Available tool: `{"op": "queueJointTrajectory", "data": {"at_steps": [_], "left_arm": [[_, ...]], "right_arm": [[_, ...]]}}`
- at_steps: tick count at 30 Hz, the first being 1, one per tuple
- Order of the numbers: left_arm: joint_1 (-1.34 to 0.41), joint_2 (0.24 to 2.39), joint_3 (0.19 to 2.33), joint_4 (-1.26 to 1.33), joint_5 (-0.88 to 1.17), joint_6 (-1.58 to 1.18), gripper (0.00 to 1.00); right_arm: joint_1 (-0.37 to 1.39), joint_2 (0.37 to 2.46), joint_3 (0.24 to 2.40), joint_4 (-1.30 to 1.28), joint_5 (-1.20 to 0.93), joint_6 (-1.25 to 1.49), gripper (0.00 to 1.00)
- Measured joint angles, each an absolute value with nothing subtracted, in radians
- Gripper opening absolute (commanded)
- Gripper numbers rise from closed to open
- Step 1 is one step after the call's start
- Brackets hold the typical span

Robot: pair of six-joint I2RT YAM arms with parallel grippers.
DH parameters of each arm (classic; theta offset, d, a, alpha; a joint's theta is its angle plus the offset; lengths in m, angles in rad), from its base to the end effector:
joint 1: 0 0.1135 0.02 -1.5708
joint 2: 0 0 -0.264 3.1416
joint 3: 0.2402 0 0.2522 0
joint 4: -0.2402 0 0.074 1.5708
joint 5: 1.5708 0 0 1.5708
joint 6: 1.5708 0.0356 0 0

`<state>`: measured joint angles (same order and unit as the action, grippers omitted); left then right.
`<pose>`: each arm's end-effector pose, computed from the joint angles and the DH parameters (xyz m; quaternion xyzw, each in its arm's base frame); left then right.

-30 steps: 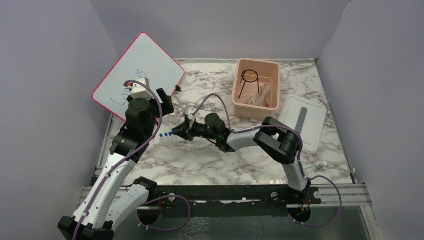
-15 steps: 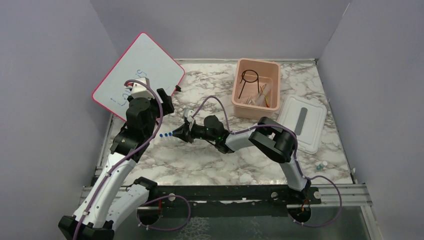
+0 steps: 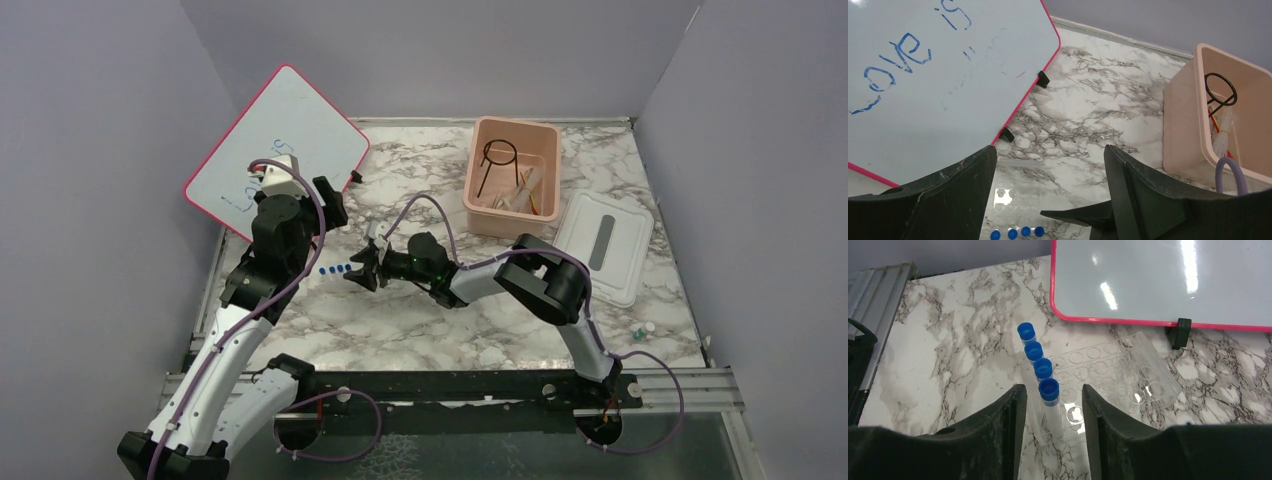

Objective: Organize the chemistry lab equipment

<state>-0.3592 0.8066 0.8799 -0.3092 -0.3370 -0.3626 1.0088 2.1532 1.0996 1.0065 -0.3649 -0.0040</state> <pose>0.1744 -0.0529 0.3567 -0.1051 0.7741 -0.0922 0.6174 0.2267 0.3838 0.1457 -0.4546 0.5615 0.4419 0.5317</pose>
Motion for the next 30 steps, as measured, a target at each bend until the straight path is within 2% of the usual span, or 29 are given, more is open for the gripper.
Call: {"op": "queueJointTrajectory", "data": {"at_steps": [5,11,18,21,30], "left_arm": [[-0.358,0.807,0.880,-0.309,-0.337,-0.363,0.81],[-0.355,0.807,0.880,-0.310,-0.337,-0.363,0.83],[-0.355,0.807,0.880,-0.310,-0.305,-0.362,0.84],[-0.355,0.806,0.879,-0.310,-0.282,-0.362,0.84],[-0.355,0.806,0.875,-0.317,-0.201,-0.363,0.85]], "right_arm": [[1.009,2.146,1.074,1.022,-0.362,0.002,0.63],[1.009,2.052,0.992,1.023,-0.338,0.039,0.64],[1.009,1.802,0.868,0.969,-0.179,0.123,0.63],[1.009,1.687,0.841,0.847,-0.040,0.185,0.62],[0.952,1.246,0.848,0.167,0.360,0.427,0.50]]}}
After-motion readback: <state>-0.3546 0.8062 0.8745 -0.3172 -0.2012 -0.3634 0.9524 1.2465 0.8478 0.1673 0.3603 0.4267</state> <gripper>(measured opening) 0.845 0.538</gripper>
